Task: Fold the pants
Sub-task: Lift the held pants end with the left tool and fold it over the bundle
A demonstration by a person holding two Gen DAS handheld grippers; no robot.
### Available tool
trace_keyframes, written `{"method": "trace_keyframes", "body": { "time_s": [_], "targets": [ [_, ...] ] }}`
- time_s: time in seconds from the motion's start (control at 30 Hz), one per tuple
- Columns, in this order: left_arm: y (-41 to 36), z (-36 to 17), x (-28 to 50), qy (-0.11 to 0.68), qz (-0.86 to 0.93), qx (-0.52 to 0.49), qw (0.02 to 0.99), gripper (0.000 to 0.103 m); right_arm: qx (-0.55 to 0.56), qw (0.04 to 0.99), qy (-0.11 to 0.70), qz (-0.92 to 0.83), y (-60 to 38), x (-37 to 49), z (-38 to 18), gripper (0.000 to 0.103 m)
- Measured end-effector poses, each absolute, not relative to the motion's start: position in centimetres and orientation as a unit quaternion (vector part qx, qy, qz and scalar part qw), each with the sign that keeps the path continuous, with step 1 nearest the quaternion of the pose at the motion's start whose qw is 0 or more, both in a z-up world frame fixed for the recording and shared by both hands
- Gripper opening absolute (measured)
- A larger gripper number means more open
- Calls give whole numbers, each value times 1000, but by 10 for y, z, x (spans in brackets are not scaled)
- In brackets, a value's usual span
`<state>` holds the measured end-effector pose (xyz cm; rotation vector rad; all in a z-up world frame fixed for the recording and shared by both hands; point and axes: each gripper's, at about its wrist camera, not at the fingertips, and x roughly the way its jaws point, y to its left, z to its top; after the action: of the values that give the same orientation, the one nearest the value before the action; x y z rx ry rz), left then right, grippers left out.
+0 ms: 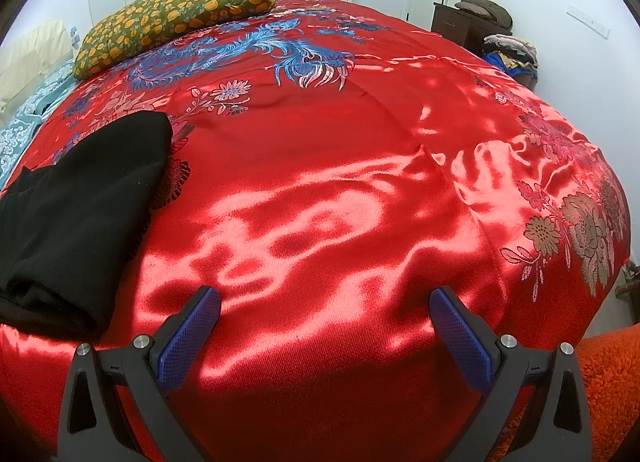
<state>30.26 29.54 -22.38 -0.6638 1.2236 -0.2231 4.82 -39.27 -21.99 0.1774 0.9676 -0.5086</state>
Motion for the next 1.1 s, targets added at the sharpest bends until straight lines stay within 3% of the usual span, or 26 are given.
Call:
{"method": "trace_keyframes", "body": {
  "time_s": [0.3, 0.67, 0.93, 1.1],
  "targets": [
    [260, -141, 263, 499, -150, -422, 742, 10, 87, 851, 460, -239, -394, 50, -219, 103],
    [91, -82, 232, 469, -236, -443, 726, 10, 99, 843, 476, -230, -400, 54, -218, 103],
    [-61, -133, 222, 534, -261, -420, 686, 9, 102, 843, 482, -215, -402, 54, -217, 103],
    [-136, -163, 210, 576, -246, -327, 708, 10, 99, 845, 479, -214, -401, 52, -218, 103]
  ]
}}
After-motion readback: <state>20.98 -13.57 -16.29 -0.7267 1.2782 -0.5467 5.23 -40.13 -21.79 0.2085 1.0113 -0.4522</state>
